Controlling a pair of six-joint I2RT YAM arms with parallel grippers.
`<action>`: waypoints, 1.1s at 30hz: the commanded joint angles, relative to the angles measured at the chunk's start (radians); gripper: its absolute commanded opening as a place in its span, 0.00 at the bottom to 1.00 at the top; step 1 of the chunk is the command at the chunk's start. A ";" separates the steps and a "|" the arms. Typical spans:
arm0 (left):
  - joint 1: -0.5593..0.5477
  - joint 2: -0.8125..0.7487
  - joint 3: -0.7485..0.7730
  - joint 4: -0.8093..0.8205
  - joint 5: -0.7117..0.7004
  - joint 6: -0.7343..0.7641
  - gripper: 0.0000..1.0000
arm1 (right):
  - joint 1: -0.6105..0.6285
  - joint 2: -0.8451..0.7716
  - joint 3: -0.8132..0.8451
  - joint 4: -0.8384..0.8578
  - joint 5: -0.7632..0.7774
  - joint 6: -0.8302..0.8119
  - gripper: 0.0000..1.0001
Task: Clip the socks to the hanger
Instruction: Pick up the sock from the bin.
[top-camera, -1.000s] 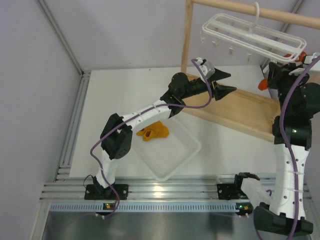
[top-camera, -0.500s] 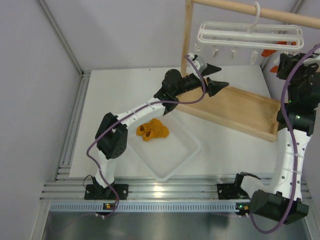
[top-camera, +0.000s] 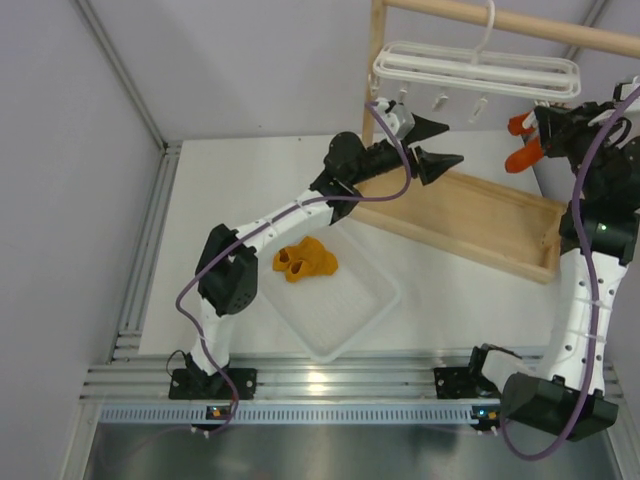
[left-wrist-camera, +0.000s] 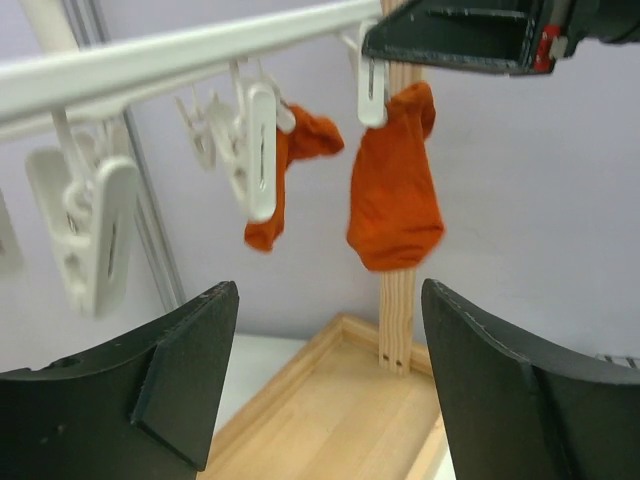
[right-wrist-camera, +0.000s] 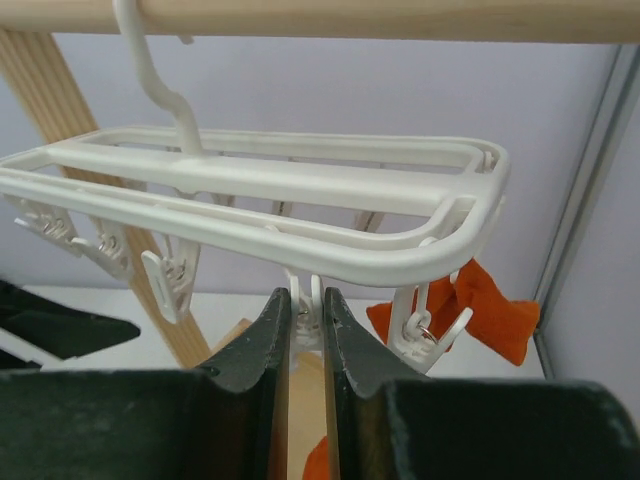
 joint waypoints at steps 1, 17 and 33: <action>-0.006 0.053 0.136 0.096 0.015 -0.037 0.79 | -0.011 -0.003 0.099 -0.048 -0.103 0.056 0.00; -0.098 0.236 0.436 0.093 -0.060 -0.025 0.72 | -0.010 -0.031 0.085 -0.090 -0.198 0.204 0.00; 0.170 -0.470 -0.411 -0.461 0.164 0.139 0.71 | -0.010 -0.011 0.073 -0.081 -0.107 0.194 0.00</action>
